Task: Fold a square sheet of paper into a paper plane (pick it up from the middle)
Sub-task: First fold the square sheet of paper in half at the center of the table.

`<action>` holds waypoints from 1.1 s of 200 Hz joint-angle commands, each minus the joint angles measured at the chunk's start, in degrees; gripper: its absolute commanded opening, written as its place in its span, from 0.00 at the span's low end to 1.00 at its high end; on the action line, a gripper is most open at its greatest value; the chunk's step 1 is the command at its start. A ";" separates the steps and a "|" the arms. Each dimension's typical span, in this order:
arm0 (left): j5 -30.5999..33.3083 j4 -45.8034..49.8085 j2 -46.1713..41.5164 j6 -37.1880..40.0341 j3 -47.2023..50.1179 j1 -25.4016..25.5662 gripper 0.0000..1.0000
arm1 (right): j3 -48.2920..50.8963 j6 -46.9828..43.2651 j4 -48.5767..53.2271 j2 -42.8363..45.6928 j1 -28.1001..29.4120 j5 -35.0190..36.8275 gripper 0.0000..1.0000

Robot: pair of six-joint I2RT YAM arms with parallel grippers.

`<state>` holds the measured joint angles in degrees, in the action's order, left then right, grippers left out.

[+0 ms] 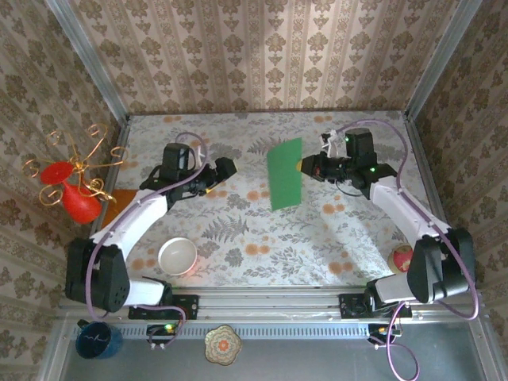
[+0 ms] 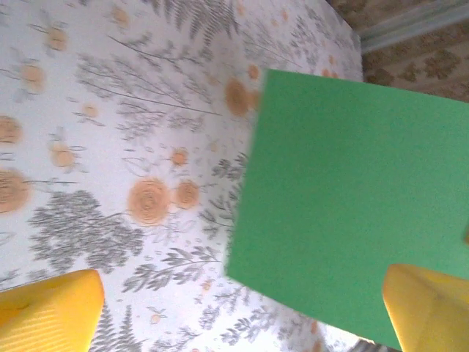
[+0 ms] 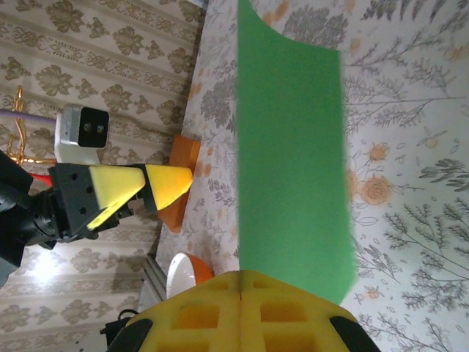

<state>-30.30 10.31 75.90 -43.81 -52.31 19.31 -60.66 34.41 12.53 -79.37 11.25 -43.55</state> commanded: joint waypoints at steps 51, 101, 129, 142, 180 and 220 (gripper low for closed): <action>6.25 3.86 -3.76 2.36 3.35 -0.90 1.00 | -10.83 -4.19 21.12 -3.58 8.53 20.20 0.00; 3.15 2.10 -0.79 0.80 3.97 -0.42 1.00 | -4.52 10.60 -3.26 -12.57 13.28 6.83 0.00; 3.31 1.38 0.90 0.16 4.33 0.96 1.00 | 1.38 19.16 -20.11 -15.26 13.19 2.49 0.00; 3.56 1.21 1.86 0.15 4.24 2.13 1.00 | 2.34 18.88 -20.21 -16.82 13.09 2.48 0.00; 4.03 -0.08 5.88 -0.09 3.33 5.77 0.98 | 6.66 16.55 -19.84 -19.89 11.42 3.99 0.00; 3.85 -0.37 11.89 -0.39 -0.06 10.40 0.89 | 6.73 12.34 -17.17 -22.95 9.32 4.50 0.00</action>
<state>-25.87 10.74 85.01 -43.75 -49.34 27.62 -53.45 49.82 -5.61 -100.40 21.47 -38.41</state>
